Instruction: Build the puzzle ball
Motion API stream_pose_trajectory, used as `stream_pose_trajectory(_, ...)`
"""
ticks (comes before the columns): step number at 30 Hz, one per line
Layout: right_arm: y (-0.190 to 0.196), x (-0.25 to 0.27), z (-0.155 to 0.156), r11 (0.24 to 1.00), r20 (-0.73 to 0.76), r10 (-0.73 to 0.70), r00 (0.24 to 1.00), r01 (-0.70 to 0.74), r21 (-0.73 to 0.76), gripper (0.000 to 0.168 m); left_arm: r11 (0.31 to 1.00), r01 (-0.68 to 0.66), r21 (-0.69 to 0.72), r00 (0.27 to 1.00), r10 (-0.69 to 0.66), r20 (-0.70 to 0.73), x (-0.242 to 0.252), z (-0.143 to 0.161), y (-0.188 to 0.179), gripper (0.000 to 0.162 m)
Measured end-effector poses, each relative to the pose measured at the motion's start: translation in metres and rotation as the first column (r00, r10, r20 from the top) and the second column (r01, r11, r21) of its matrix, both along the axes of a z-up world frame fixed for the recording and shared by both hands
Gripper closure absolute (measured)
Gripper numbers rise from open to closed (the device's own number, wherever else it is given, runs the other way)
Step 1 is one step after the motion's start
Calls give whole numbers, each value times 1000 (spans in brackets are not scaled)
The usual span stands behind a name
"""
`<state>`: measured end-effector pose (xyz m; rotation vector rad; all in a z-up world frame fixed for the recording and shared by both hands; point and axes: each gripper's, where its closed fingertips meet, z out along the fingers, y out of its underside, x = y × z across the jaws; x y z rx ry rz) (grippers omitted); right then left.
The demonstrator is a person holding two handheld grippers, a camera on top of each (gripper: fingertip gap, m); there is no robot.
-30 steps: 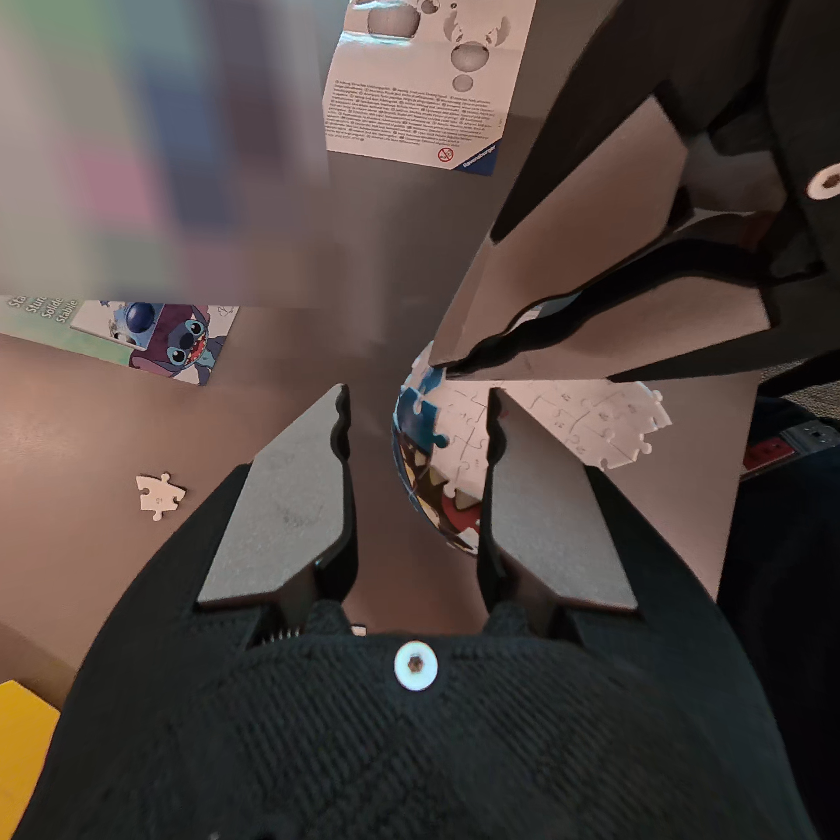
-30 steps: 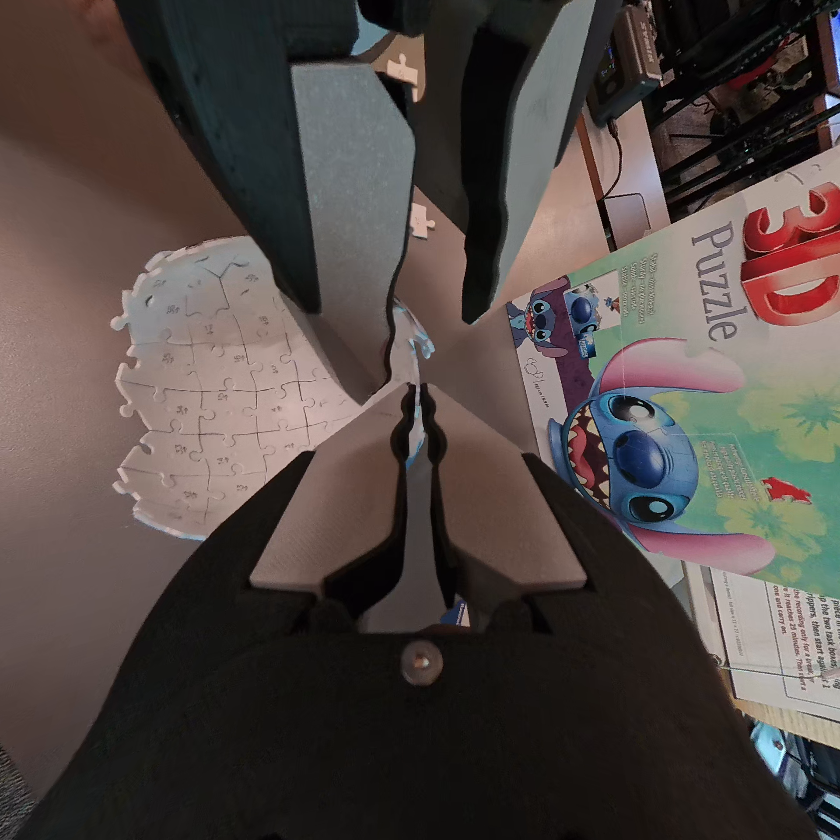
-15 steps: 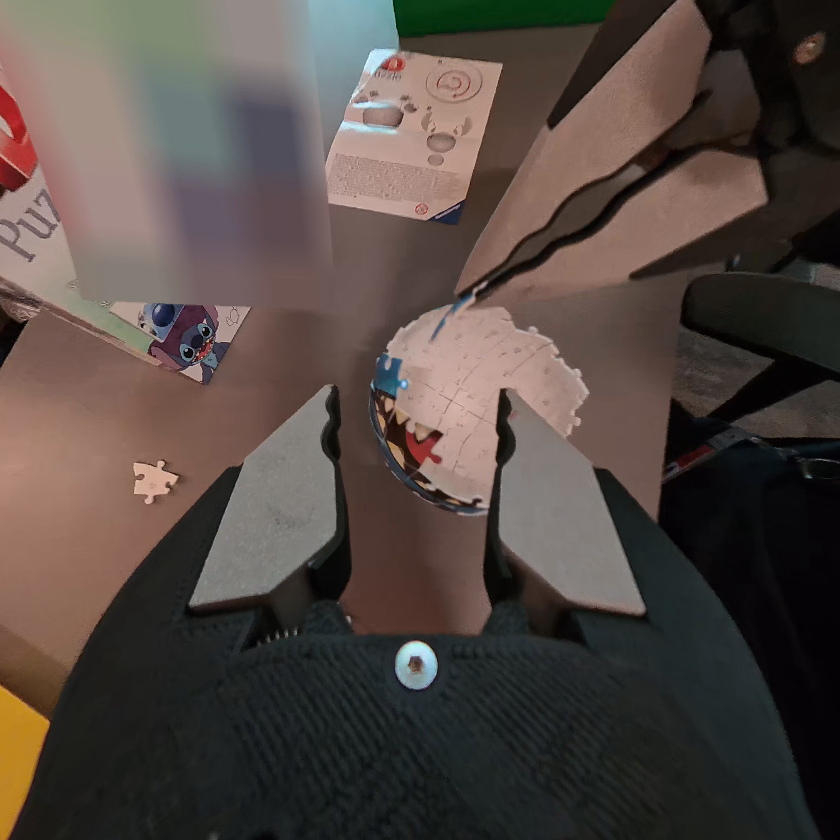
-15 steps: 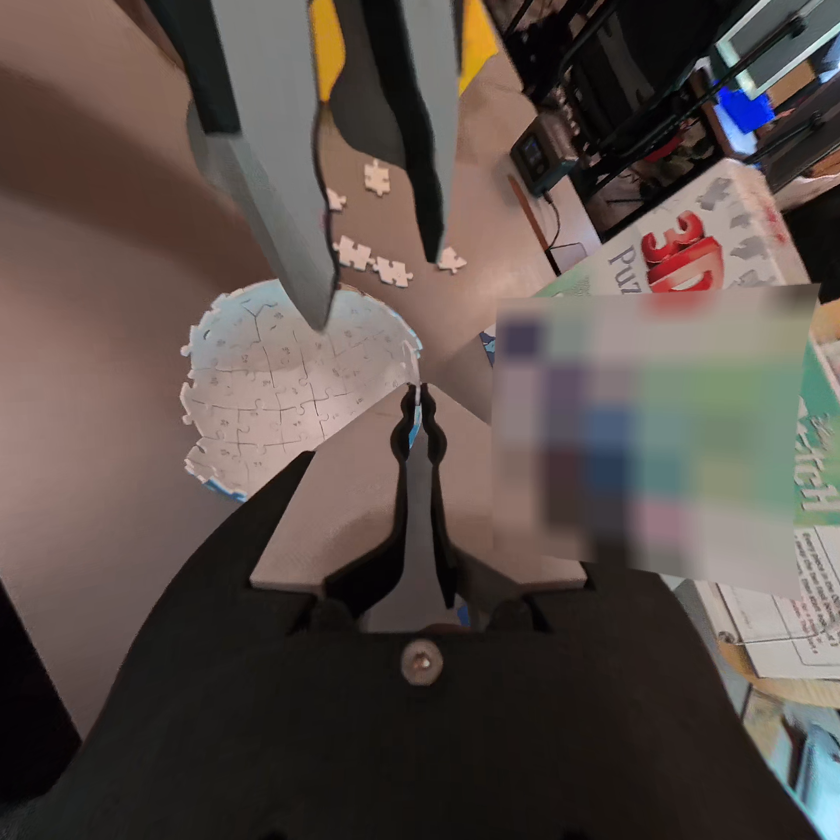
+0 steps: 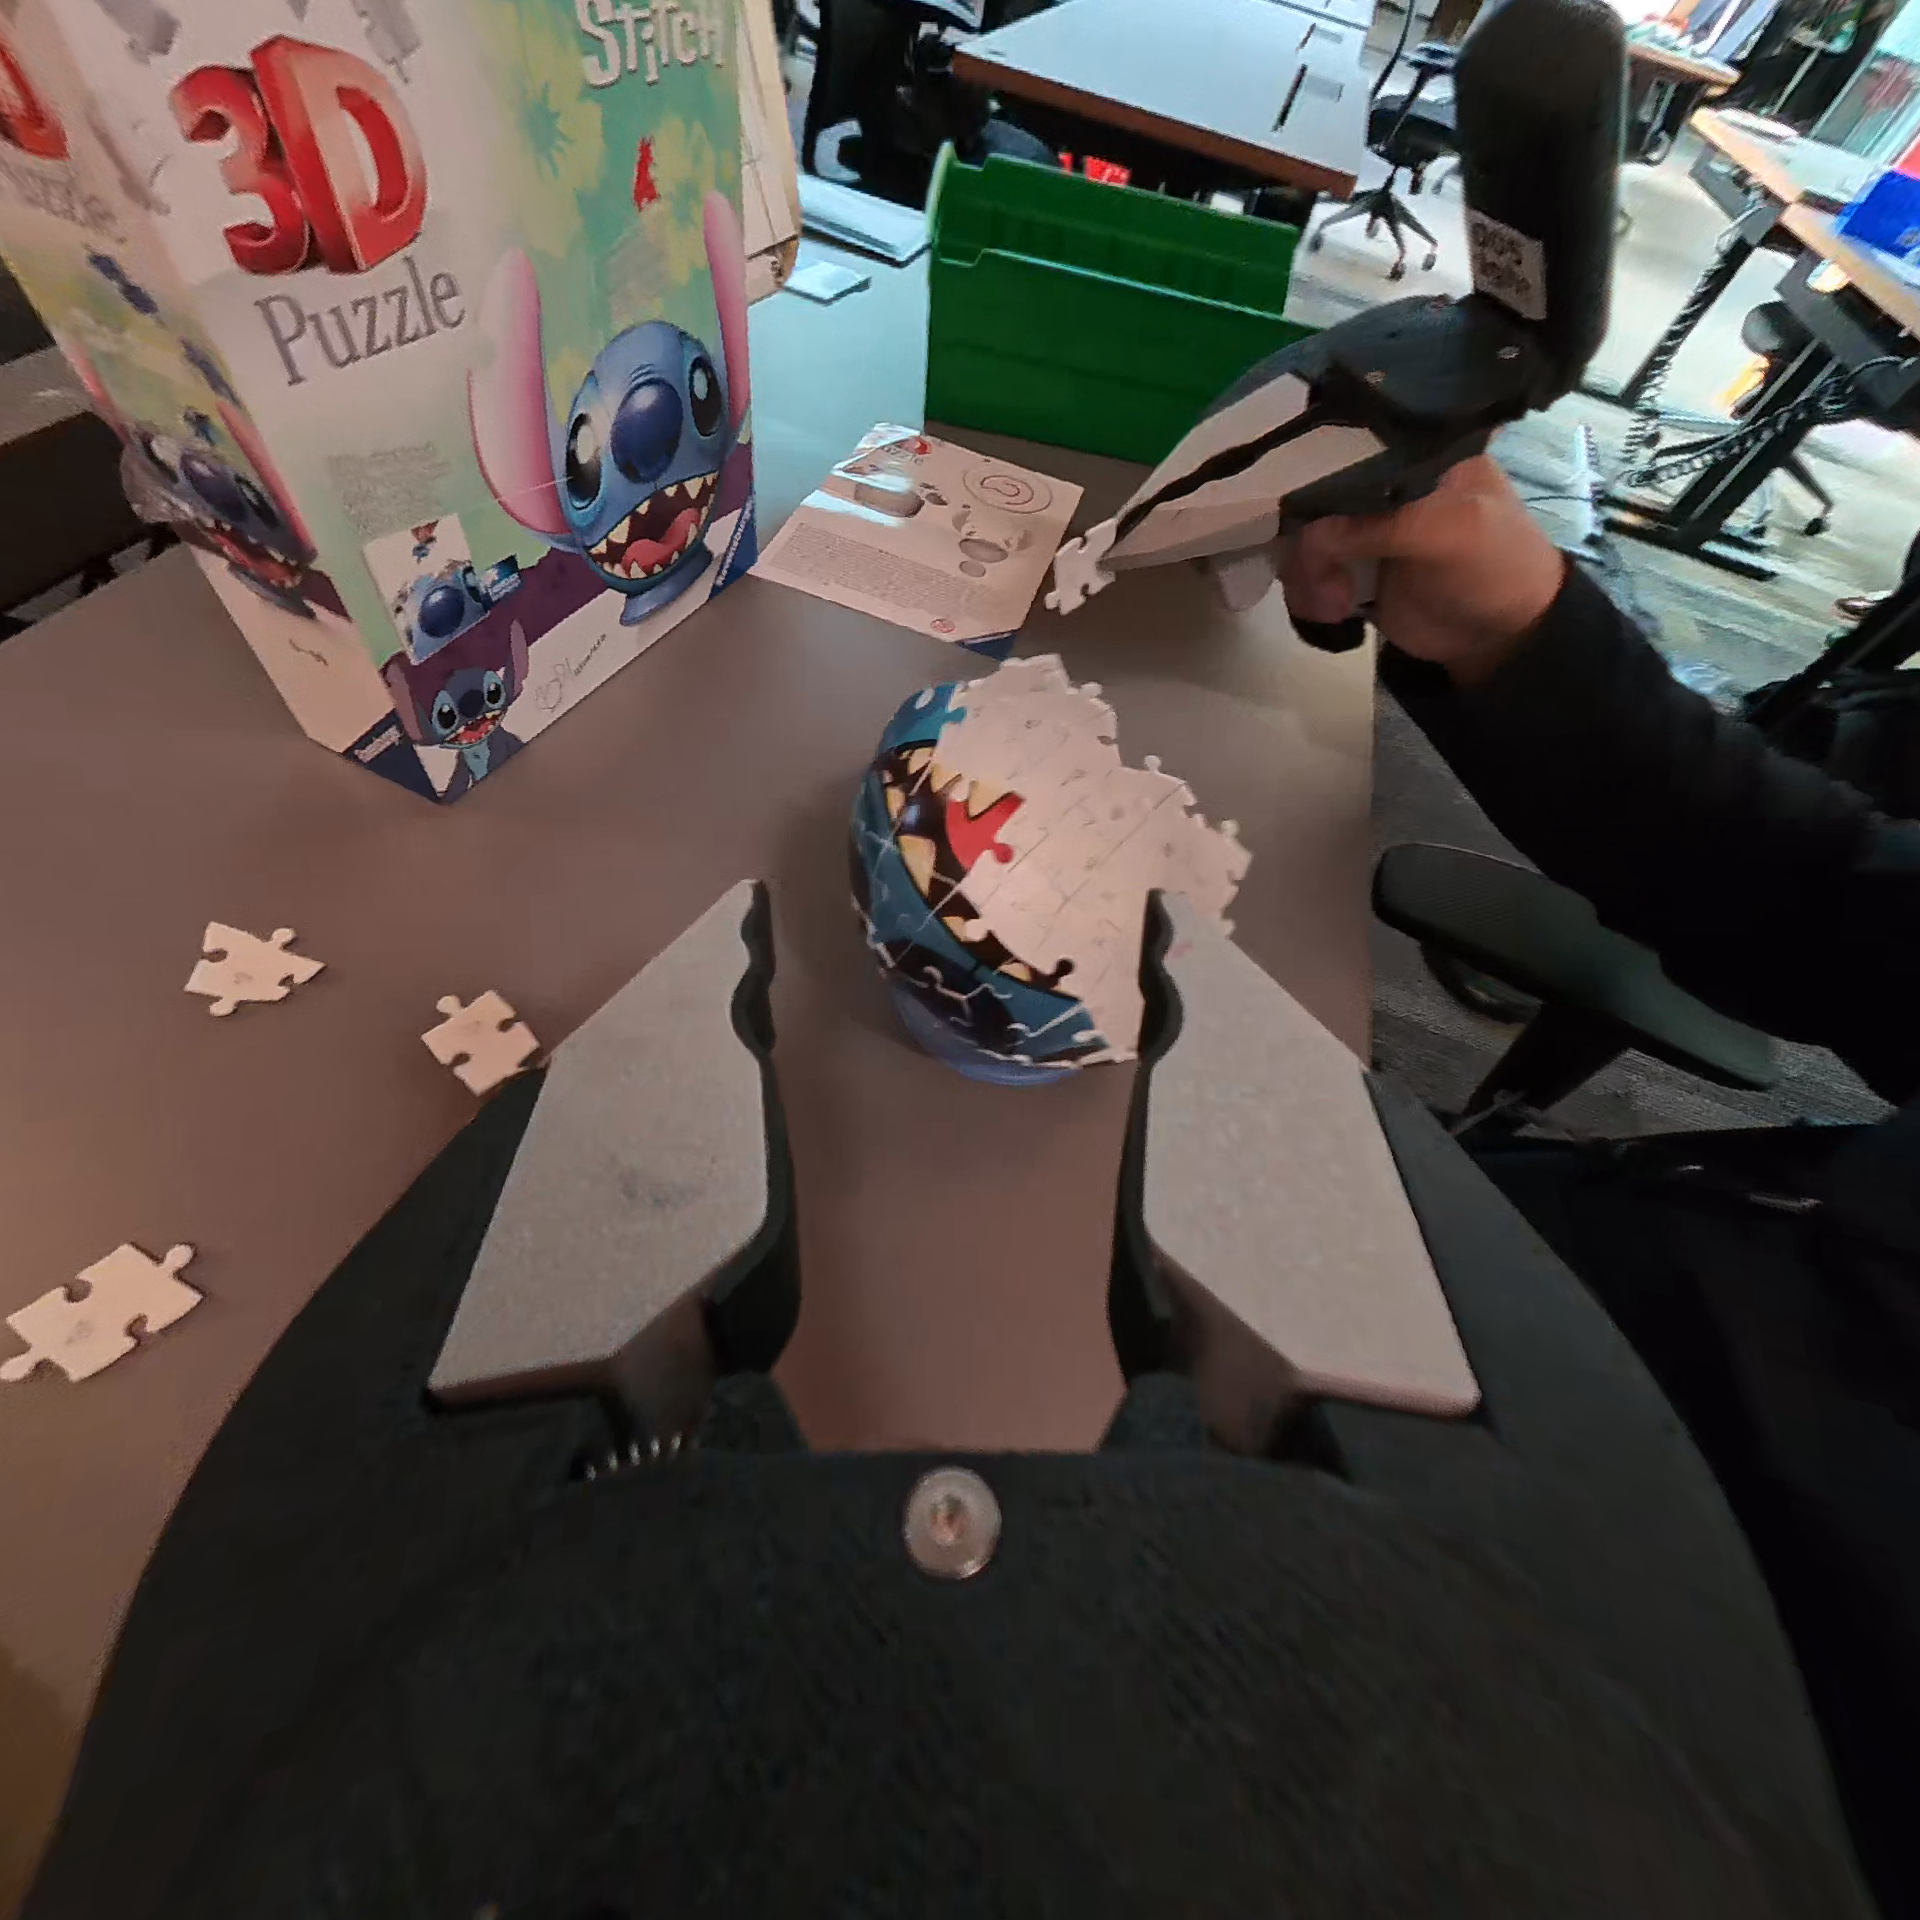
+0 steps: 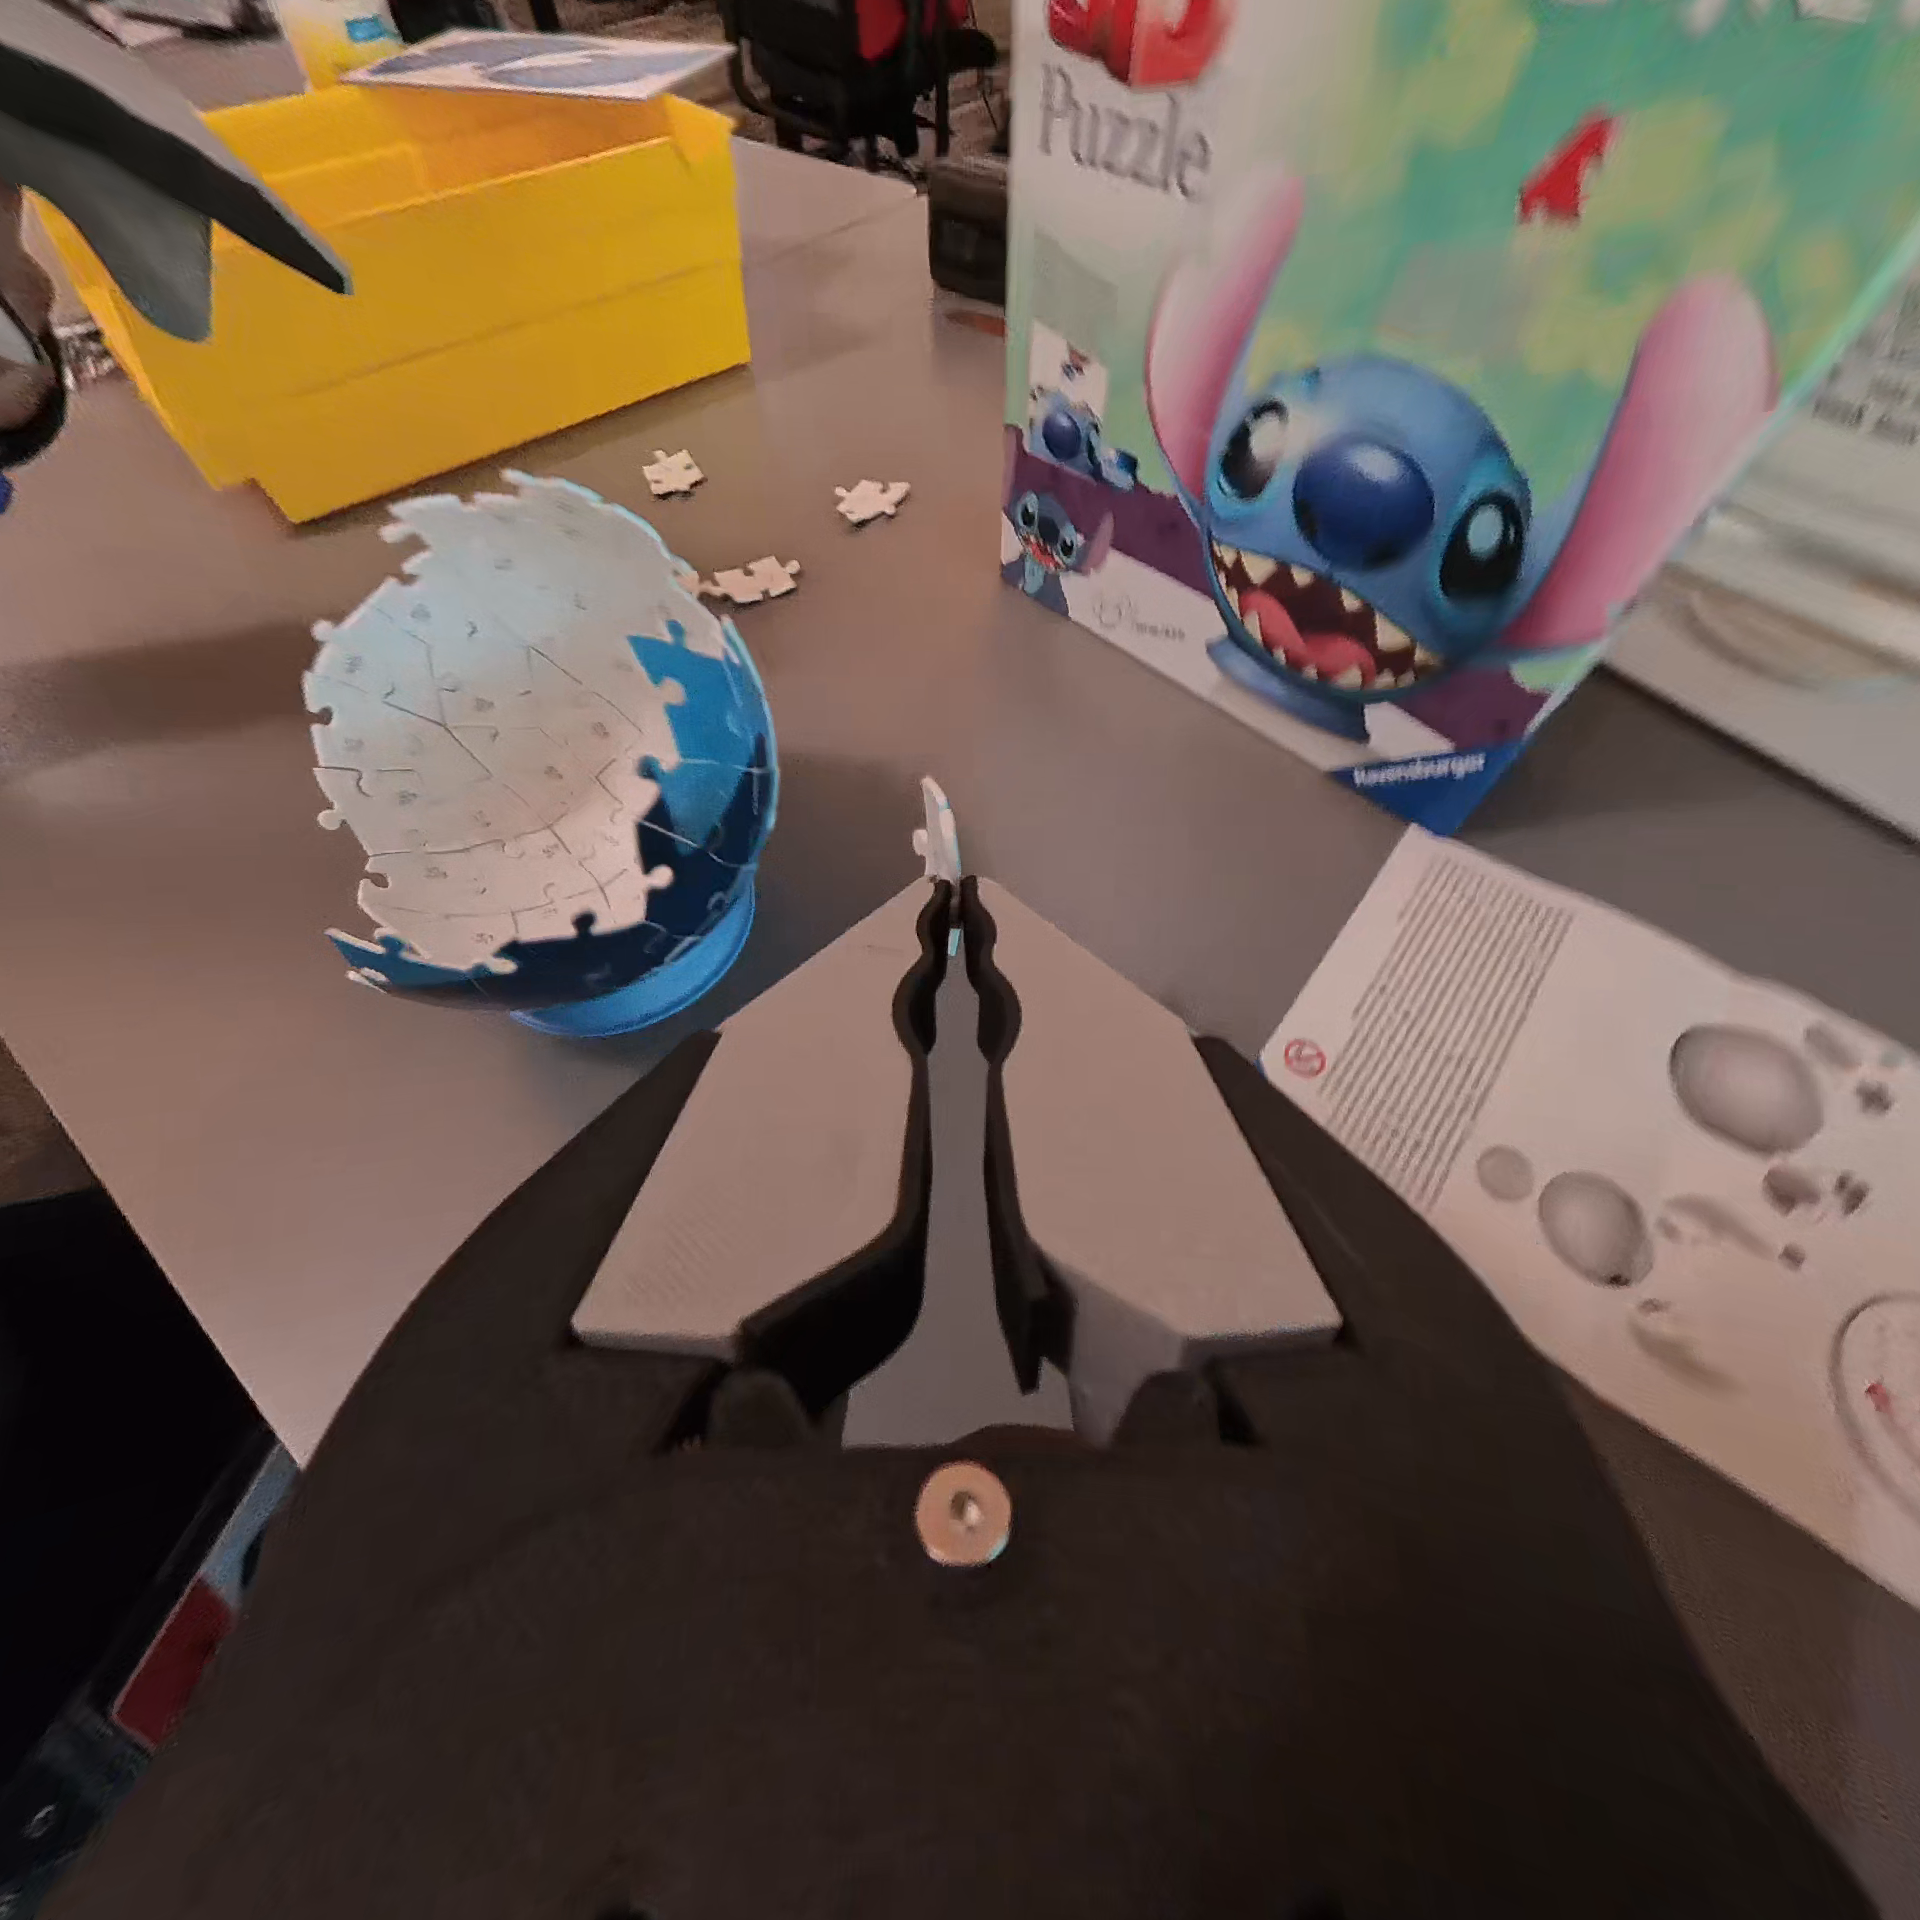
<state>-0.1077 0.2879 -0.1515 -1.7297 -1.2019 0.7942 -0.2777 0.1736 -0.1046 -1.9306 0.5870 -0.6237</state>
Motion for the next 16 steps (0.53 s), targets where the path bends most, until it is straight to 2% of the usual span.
stream_pose_trajectory(4, 5, 8, -20, 996, 10, -8, 1000, 9, -87, 168, 999, -28, 19, 1000, 28, -8, -7, -16, 11, 93)
stream_pose_trajectory(7, -5, 8, -4, 1000, 16, 16, 1000, -16, 6, 168, 1000, 4, -28, 1000, -4, -13, -2, -18, 8, 98)
stream_pose_trajectory(9, -16, 6, 22, 991, 66, 49, 997, -57, 120, 168, 1000, 7, -17, 996, -8, -88, -2, -8, 6, 101)
stream_pose_trajectory(12, -37, -10, 57, 950, 216, 117, 969, -173, 258, 168, 998, 61, -1, 966, -60, -251, 15, 14, 3, 101)
stream_pose_trajectory(14, -47, -27, 73, 907, 307, 141, 941, -247, 342, 168, 995, 71, 70, 912, -36, -408, 26, 24, 12, 105)
stream_pose_trajectory(16, -53, -46, 77, 875, 387, 138, 912, -295, 384, 168, 988, 45, 147, 845, 41, -533, 32, 25, 28, 118)
